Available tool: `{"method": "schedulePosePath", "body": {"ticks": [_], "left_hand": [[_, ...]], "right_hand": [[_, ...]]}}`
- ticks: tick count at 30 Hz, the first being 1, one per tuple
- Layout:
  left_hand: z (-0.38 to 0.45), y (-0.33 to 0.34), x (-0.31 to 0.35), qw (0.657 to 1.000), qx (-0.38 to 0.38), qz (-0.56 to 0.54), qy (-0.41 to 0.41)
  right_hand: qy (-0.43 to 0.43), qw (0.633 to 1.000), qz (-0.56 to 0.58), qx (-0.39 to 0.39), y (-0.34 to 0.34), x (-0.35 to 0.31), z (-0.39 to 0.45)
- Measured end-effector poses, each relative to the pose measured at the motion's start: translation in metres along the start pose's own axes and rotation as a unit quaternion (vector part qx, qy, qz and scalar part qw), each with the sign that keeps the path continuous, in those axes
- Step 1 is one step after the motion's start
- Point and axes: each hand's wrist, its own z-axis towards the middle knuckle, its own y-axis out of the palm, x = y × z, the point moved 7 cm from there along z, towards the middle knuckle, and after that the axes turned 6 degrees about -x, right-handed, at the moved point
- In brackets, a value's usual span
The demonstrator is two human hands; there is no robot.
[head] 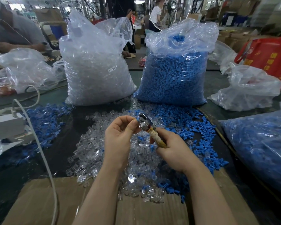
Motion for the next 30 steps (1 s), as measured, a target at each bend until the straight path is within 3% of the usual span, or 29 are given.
{"method": "schedulePosePath", "body": {"ticks": [14, 30], "left_hand": [[0.0011, -0.0027, -0.0021, 1.000, 0.005, -0.018, -0.008], [-0.0014, -0.0007, 0.0012, 1.000, 0.014, 0.006, -0.010]], "right_hand": [[0.006, 0.999, -0.026, -0.022, 0.0023, -0.0089, -0.0023], [0.024, 0.998, -0.055, 0.011, 0.0016, -0.0035, -0.0010]]}}
